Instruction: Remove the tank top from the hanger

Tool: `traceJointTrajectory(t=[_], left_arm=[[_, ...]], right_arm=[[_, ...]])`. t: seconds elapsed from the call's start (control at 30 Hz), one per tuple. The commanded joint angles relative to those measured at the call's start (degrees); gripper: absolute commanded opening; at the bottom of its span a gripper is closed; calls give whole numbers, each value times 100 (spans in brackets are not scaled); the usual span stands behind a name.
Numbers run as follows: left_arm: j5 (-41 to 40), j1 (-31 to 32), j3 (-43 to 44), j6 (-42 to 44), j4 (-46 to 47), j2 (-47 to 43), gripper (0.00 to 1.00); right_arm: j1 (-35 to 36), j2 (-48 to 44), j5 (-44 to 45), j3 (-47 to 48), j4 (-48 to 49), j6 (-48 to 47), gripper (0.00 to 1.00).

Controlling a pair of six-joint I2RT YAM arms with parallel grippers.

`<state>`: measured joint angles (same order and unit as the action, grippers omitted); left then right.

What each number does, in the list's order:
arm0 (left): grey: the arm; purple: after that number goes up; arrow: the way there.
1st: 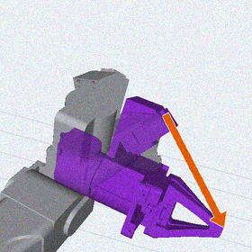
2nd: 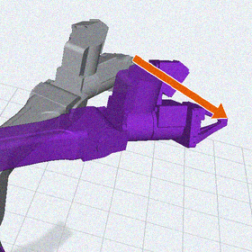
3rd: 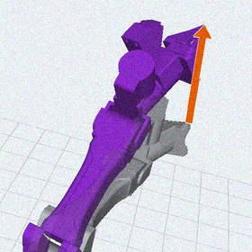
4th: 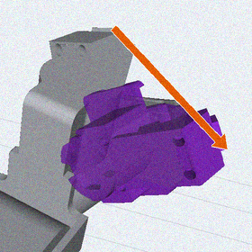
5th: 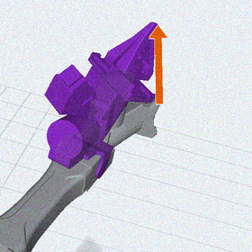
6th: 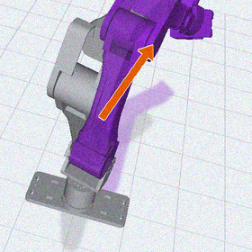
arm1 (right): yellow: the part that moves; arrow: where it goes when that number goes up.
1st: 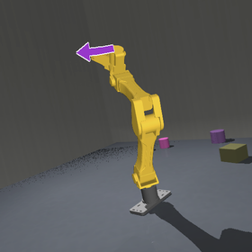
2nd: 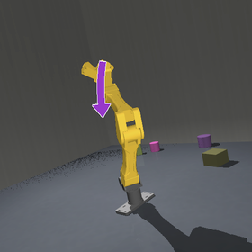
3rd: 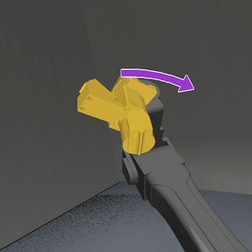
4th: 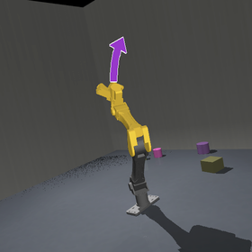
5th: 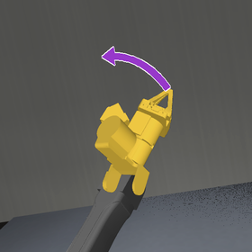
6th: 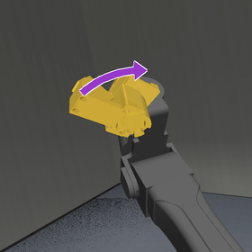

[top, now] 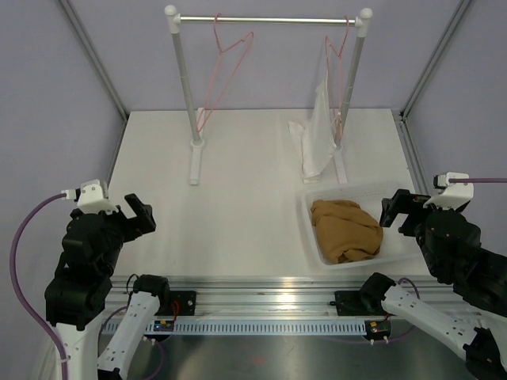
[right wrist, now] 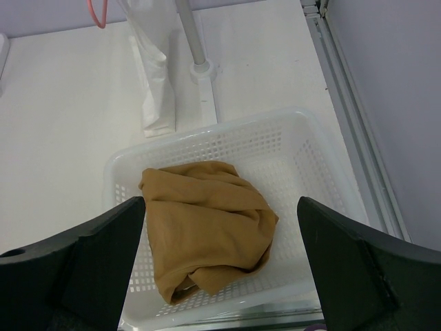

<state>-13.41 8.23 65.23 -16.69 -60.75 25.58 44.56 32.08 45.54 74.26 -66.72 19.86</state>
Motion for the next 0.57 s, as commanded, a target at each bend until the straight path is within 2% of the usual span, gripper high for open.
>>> traceJointTrajectory(t=[0.0,0.53], left_arm=[[277,38,-116,113,142,-27,99],[128,100,-309,148,292,-89,99]], right_arm=[[-26,-70,-1,-122,97,-61,99],[-26,185,-63,-175,282,36,100]])
